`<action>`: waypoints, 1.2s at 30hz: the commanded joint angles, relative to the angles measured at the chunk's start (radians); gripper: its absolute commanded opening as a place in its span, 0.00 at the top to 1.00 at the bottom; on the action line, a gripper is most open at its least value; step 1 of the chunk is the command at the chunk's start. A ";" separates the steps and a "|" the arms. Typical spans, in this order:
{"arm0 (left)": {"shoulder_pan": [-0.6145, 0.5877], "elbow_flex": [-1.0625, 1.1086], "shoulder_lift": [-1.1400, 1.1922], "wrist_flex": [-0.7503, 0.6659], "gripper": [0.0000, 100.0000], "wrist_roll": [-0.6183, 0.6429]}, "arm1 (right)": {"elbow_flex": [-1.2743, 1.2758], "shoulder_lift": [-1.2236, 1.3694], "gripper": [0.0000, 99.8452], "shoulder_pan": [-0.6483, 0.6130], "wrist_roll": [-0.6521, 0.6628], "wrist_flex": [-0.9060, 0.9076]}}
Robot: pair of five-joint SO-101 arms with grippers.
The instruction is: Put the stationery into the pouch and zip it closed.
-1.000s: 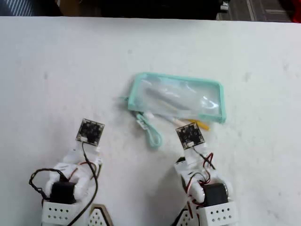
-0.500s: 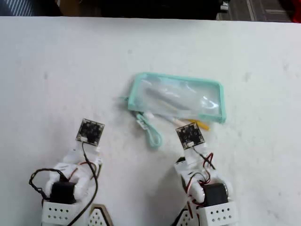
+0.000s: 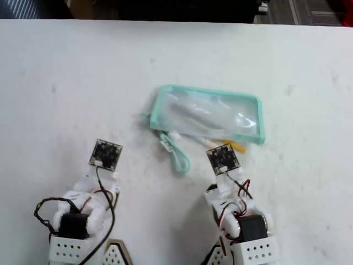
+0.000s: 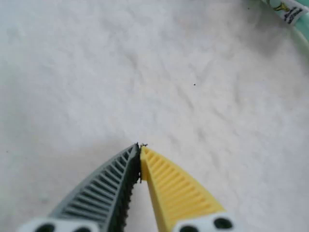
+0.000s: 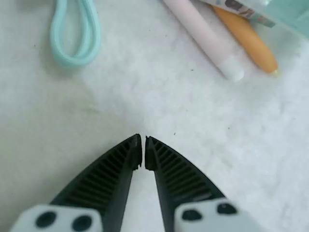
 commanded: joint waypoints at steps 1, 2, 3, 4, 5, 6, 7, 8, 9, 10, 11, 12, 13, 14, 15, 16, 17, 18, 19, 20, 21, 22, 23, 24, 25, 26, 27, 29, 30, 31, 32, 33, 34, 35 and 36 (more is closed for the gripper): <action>-0.001 0.000 -0.001 0.009 0.98 0.011 | 0.008 -0.005 0.98 0.005 -0.005 0.004; -0.001 0.000 -0.001 0.009 0.98 0.011 | 0.008 -0.005 0.98 0.005 -0.005 0.004; -0.001 0.000 -0.001 0.009 0.98 0.011 | 0.008 -0.005 0.98 0.005 -0.005 0.004; -0.001 0.000 -0.001 0.009 0.98 0.011 | 0.008 -0.005 0.98 0.005 -0.005 0.004; -0.001 0.000 -0.001 0.009 0.98 0.011 | 0.008 -0.005 0.98 0.005 -0.005 0.004; -0.001 0.000 -0.001 0.009 0.98 0.012 | 0.008 -0.005 0.98 0.005 -0.005 0.004; -0.001 0.000 -0.001 0.009 0.98 0.012 | 0.008 -0.005 0.98 0.005 -0.005 0.004; 0.001 0.000 -0.001 0.009 0.98 0.012 | 0.008 -0.005 0.98 0.005 -0.005 0.004; 0.001 0.000 -0.001 0.009 0.98 0.012 | 0.008 -0.005 0.98 0.004 -0.005 0.004; 0.001 0.000 -0.001 0.009 0.98 0.012 | 0.008 -0.005 0.98 0.004 -0.005 0.004; 0.001 0.000 -0.001 0.009 0.98 0.012 | 0.008 -0.005 0.98 0.004 -0.005 0.004; 0.001 0.000 -0.001 0.009 0.98 0.012 | 0.008 -0.005 0.98 0.004 -0.005 0.004; 0.001 0.000 -0.001 0.009 0.98 0.012 | 0.008 -0.005 0.98 0.004 -0.005 0.004; 0.001 0.000 -0.001 0.009 0.98 0.012 | 0.008 -0.005 0.98 0.004 -0.005 0.004; 0.001 0.000 -0.001 0.009 0.98 0.012 | 0.008 -0.005 0.98 0.004 -0.005 0.004; 0.001 0.000 -0.001 0.009 0.98 0.012 | 0.008 -0.005 0.98 0.004 -0.005 0.004; 0.001 0.000 -0.001 0.009 0.98 0.012 | 0.008 -0.005 0.98 0.004 -0.005 0.004; 0.001 0.000 -0.001 0.009 0.98 0.012 | 0.008 -0.005 0.98 0.004 -0.005 0.004; 0.001 0.000 -0.001 0.009 0.98 0.012 | 0.008 -0.005 0.98 0.004 -0.005 0.004; 0.001 0.000 -0.001 0.009 0.98 0.012 | 0.008 -0.005 0.98 0.004 -0.005 0.004; 0.001 0.000 -0.001 0.009 0.98 0.012 | 0.008 -0.005 0.98 0.004 -0.005 0.004; 0.001 0.000 -0.001 0.009 0.98 0.012 | 0.008 -0.005 0.98 0.004 -0.005 0.004; 0.001 0.000 -0.001 0.009 0.98 0.012 | 0.008 -0.005 0.98 0.004 -0.005 0.004; 0.001 0.000 -0.001 0.008 0.98 0.012 | 0.008 -0.005 0.98 0.004 -0.005 0.004; 0.002 0.000 -0.001 0.003 0.98 0.008 | 0.008 -0.005 0.98 0.004 -0.005 0.004; 0.007 0.000 -0.001 0.002 0.98 0.008 | 0.008 -0.005 0.98 0.004 -0.005 0.004; 0.021 0.000 -0.001 -0.002 0.98 0.009 | 0.008 -0.007 0.98 0.004 -0.006 -0.001; 0.036 0.000 -0.001 -0.008 0.98 0.011 | 0.003 -0.007 0.98 0.010 -0.008 -0.051; 0.039 0.000 -0.001 -0.023 0.98 0.011 | 0.006 -0.007 0.98 0.012 -0.009 -0.097; 0.039 0.000 -0.001 -0.057 0.98 0.011 | 0.006 -0.007 0.98 0.012 -0.011 -0.137; 0.039 0.000 -0.001 -0.103 0.98 0.011 | 0.006 -0.007 0.98 0.012 -0.011 -0.162; 0.036 0.000 -0.001 -0.157 0.98 0.011 | 0.006 -0.007 0.98 0.012 -0.011 -0.176; 0.033 0.000 -0.001 -0.210 0.98 0.011 | 0.006 -0.007 0.98 0.012 -0.011 -0.180; 0.033 0.000 -0.001 -0.264 0.98 0.011 | 0.006 -0.007 0.98 0.012 -0.011 -0.177; 0.036 0.000 -0.001 -0.315 0.98 0.011 | 0.006 -0.007 0.98 0.012 -0.011 -0.177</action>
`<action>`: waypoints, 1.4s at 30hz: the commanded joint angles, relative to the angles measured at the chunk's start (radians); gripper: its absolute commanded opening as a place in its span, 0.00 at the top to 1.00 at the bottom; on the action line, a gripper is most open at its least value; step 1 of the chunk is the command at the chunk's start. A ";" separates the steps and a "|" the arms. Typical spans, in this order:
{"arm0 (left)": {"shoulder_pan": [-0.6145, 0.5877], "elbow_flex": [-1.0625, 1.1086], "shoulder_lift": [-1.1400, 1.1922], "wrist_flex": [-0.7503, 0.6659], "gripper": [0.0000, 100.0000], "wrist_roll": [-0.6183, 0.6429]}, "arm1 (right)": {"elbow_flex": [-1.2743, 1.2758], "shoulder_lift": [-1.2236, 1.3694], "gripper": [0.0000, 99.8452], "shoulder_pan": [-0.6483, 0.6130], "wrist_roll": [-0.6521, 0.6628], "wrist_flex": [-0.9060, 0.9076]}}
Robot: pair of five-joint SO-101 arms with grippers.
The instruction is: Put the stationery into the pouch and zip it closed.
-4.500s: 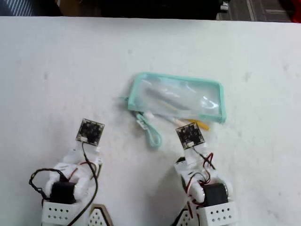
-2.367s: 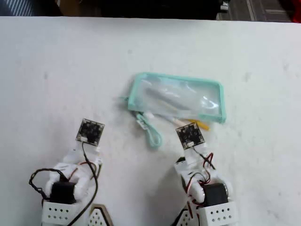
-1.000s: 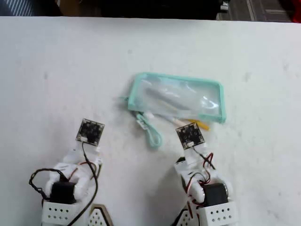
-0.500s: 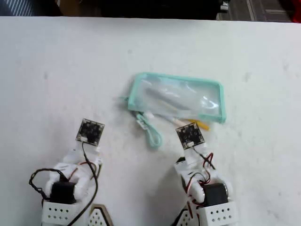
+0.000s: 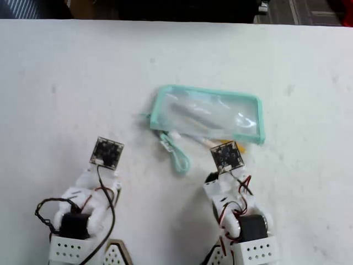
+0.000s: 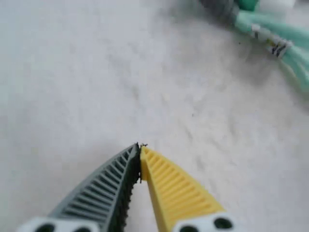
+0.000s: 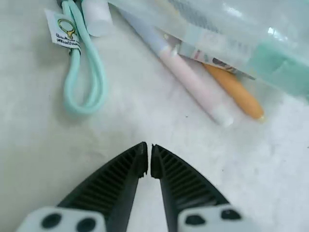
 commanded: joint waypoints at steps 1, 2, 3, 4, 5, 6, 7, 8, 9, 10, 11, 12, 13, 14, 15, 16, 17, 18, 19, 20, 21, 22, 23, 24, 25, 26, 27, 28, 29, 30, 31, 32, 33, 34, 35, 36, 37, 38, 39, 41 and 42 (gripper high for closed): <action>0.015 0.000 -0.002 -0.238 0.98 0.011 | 0.006 -0.007 0.98 0.008 -0.009 -0.030; 0.016 0.000 -0.002 -0.267 0.98 0.011 | 0.006 -0.007 0.98 0.008 -0.009 -0.030; 0.016 0.000 -0.002 -0.288 0.98 0.011 | 0.006 -0.007 0.98 0.008 -0.009 -0.030; 0.016 0.000 -0.002 -0.298 0.98 0.011 | 0.006 -0.005 0.98 0.008 -0.009 -0.030; 0.016 0.000 -0.002 -0.298 0.98 0.011 | 0.006 -0.005 0.98 0.008 -0.009 -0.030; 0.016 0.000 -0.002 -0.298 0.98 0.011 | 0.006 -0.002 0.98 0.008 -0.009 -0.028; 0.013 0.000 -0.002 -0.298 0.98 0.011 | 0.006 -0.001 0.98 0.008 -0.008 -0.028; 0.008 0.000 -0.002 -0.296 0.98 0.008 | 0.006 -0.001 0.98 0.007 -0.008 -0.028; 0.008 0.000 -0.002 -0.296 0.98 0.005 | 0.006 0.001 0.98 0.007 -0.008 -0.028; 0.008 0.000 -0.002 -0.296 0.98 0.005 | 0.006 0.001 0.98 0.005 -0.008 -0.028; 0.010 0.000 -0.002 -0.302 0.98 0.005 | 0.006 0.001 0.98 0.004 -0.006 -0.028; 0.013 0.000 -0.002 -0.308 0.98 0.005 | 0.006 0.001 0.98 0.004 -0.006 -0.028; 0.015 0.000 -0.002 -0.328 0.98 0.003 | 0.006 0.001 0.98 0.005 -0.006 -0.028; 0.015 0.000 -0.002 -0.359 0.98 0.003 | 0.006 0.001 0.98 0.005 -0.006 -0.028; 0.016 0.000 -0.002 -0.390 0.98 0.003 | 0.006 0.001 0.98 0.004 -0.006 -0.028; 0.016 0.000 -0.002 -0.422 0.98 0.003 | 0.006 0.001 0.98 0.004 -0.006 -0.028; 0.016 0.000 -0.002 -0.453 0.98 0.003 | 0.006 0.001 0.98 0.004 -0.005 -0.028; 0.018 -0.002 -0.002 -0.483 0.98 0.003 | 0.006 0.001 0.98 0.002 -0.005 -0.028; 0.018 -0.002 -0.002 -0.519 0.98 0.005 | 0.006 0.001 0.98 0.002 -0.005 -0.028; 0.021 -0.005 -0.002 -0.554 0.98 0.009 | 0.006 0.001 0.98 0.001 -0.005 -0.028; 0.030 -0.018 -0.002 -0.577 0.98 0.012 | 0.006 0.001 0.98 0.001 -0.005 -0.028; 0.044 -0.035 -0.002 -0.588 0.98 0.014 | 0.006 0.001 0.98 0.001 -0.005 -0.028; 0.065 -0.060 -0.002 -0.588 0.98 0.014 | 0.006 0.001 0.98 0.001 -0.005 -0.028; 0.094 -0.083 -0.002 -0.588 0.98 0.014 | 0.006 0.001 0.98 0.001 -0.005 -0.028; 0.128 -0.101 -0.002 -0.588 0.98 0.014 | 0.006 0.001 0.98 0.001 -0.003 -0.028; 0.159 -0.118 -0.002 -0.589 0.98 0.006 | 0.006 0.001 0.98 0.001 -0.003 -0.028; 0.185 -0.133 -0.002 -0.594 0.98 0.005 | 0.006 0.001 0.98 0.001 -0.003 -0.028; 0.200 -0.150 -0.002 -0.597 0.98 0.005 | 0.006 0.001 0.98 0.001 -0.003 -0.028; 0.208 -0.170 -0.001 -0.601 0.98 0.003 | 0.006 0.001 0.98 0.001 -0.003 -0.028; 0.206 -0.187 -0.001 -0.615 0.98 -0.002 | 0.006 0.001 0.98 0.001 -0.003 -0.028; 0.200 -0.198 -0.001 -0.631 0.98 -0.018 | 0.006 0.001 0.98 0.001 -0.003 -0.028; 0.193 -0.201 -0.001 -0.651 0.98 -0.041 | 0.006 0.001 0.98 0.001 -0.003 -0.028; 0.186 -0.203 0.001 -0.671 0.98 -0.063 | 0.006 0.001 0.98 0.001 -0.003 -0.028; 0.180 -0.201 0.001 -0.680 0.98 -0.081 | 0.006 0.001 0.98 0.001 -0.003 -0.028; 0.171 -0.201 0.001 -0.683 0.98 -0.100 | 0.006 0.001 0.98 0.001 -0.003 -0.028; 0.159 -0.199 0.001 -0.683 0.98 -0.115 | 0.006 0.001 0.98 0.001 -0.003 -0.028; 0.142 -0.192 0.001 -0.687 0.98 -0.126 | 0.006 0.001 0.98 0.001 -0.003 -0.028; 0.127 -0.183 0.001 -0.689 0.98 -0.129 | 0.006 0.001 0.98 0.001 -0.003 -0.028; 0.114 -0.173 0.001 -0.689 0.98 -0.129 | 0.006 0.001 0.98 0.001 -0.003 -0.028; 0.108 -0.152 0.001 -0.680 0.98 -0.133 | 0.006 0.001 0.98 0.001 -0.003 -0.028; 0.111 -0.152 0.001 -0.664 0.98 -0.133 | 0.006 0.001 0.98 0.001 -0.003 -0.028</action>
